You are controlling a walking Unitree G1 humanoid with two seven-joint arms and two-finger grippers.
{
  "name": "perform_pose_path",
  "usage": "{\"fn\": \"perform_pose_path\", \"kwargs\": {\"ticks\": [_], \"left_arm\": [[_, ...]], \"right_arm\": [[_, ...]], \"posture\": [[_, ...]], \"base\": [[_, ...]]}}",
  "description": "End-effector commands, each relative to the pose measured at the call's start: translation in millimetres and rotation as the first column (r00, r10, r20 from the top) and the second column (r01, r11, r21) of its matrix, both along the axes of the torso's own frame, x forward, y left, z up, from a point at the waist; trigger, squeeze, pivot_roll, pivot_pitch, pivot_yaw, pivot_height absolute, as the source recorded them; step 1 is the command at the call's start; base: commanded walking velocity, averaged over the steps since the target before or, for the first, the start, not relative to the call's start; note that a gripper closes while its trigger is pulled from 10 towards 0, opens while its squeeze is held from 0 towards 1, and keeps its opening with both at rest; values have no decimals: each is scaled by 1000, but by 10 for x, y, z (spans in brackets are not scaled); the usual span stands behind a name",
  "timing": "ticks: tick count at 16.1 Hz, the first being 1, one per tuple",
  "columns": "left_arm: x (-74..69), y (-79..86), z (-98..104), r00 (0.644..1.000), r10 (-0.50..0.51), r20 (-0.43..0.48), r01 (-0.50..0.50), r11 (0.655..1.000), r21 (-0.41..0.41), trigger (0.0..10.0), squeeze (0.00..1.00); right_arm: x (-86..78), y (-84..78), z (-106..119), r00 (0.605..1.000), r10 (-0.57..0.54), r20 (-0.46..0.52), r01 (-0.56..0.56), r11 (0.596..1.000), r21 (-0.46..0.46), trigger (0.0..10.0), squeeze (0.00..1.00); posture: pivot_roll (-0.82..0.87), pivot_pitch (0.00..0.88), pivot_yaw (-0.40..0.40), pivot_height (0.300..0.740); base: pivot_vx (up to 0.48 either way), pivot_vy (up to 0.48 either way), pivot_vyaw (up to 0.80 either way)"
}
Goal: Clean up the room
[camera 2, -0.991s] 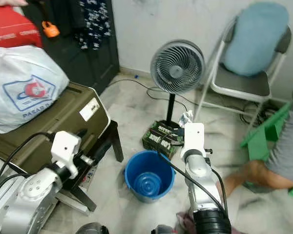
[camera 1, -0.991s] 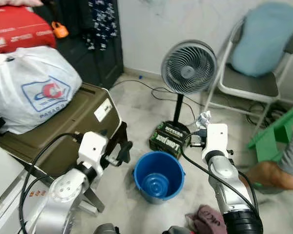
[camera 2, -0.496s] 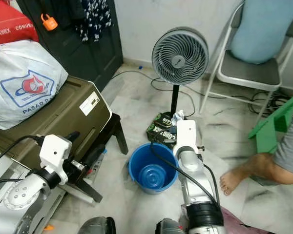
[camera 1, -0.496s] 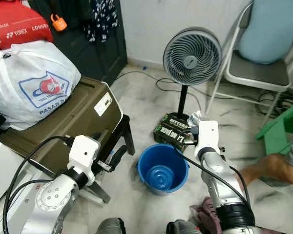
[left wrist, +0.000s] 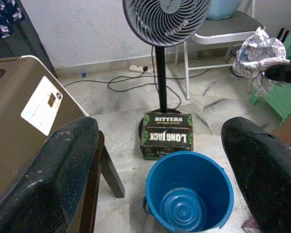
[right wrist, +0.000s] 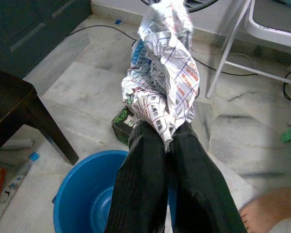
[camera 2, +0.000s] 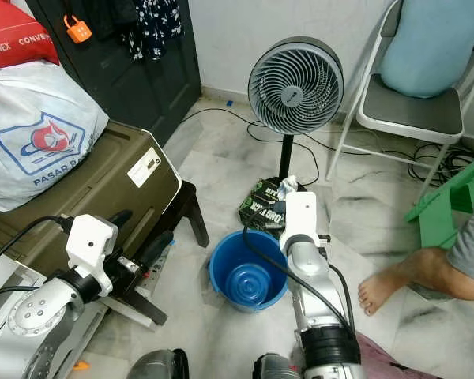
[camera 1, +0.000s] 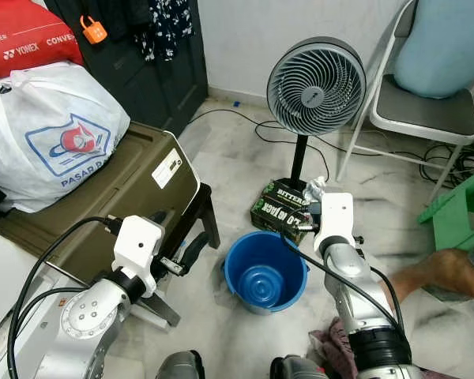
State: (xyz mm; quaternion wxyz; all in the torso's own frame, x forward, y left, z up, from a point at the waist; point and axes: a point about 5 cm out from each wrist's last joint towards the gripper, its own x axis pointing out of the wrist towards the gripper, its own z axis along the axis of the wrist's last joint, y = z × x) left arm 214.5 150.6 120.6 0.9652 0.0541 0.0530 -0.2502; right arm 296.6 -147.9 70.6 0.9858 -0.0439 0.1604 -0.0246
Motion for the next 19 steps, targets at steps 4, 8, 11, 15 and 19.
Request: {"fn": "perform_pose_path", "kwargs": {"ticks": [4, 8, 11, 15, 19], "left_arm": [[32, -48, 8, 1000, -2, 5, 2, 1000, -18, 10000, 0], [68, -66, -3, 1000, 9, 15, -9, 1000, -27, 10000, 0], [121, -110, -22, 1000, 20, 24, -19, 999, -42, 10000, 0], [171, -208, -38, 999, 18, 33, -16, 998, -58, 10000, 0], [181, -199, -55, 999, 26, 38, -24, 998, -54, 10000, 0]], "right_arm": [[32, 67, 71, 998, 44, 35, -45, 999, 22, 10000, 0], [46, 86, 138, 994, 65, 86, -68, 997, 33, 10000, 0], [-5, 104, 200, 984, 119, 135, -119, 993, -15, 10000, 0], [-33, 72, 173, 984, 124, 124, -124, 992, -10, 10000, 0], [-25, 20, 127, 993, 88, 83, -85, 996, -40, 10000, 0]], "posture": [[72, 119, 62, 740], [60, 91, 54, 740], [32, 69, 39, 740], [10, 56, 31, 740], [16, 48, 27, 740]], "base": [[295, 0, 0], [311, 0, 0], [300, 0, 0], [69, 0, 0], [0, 0, 0]]}}
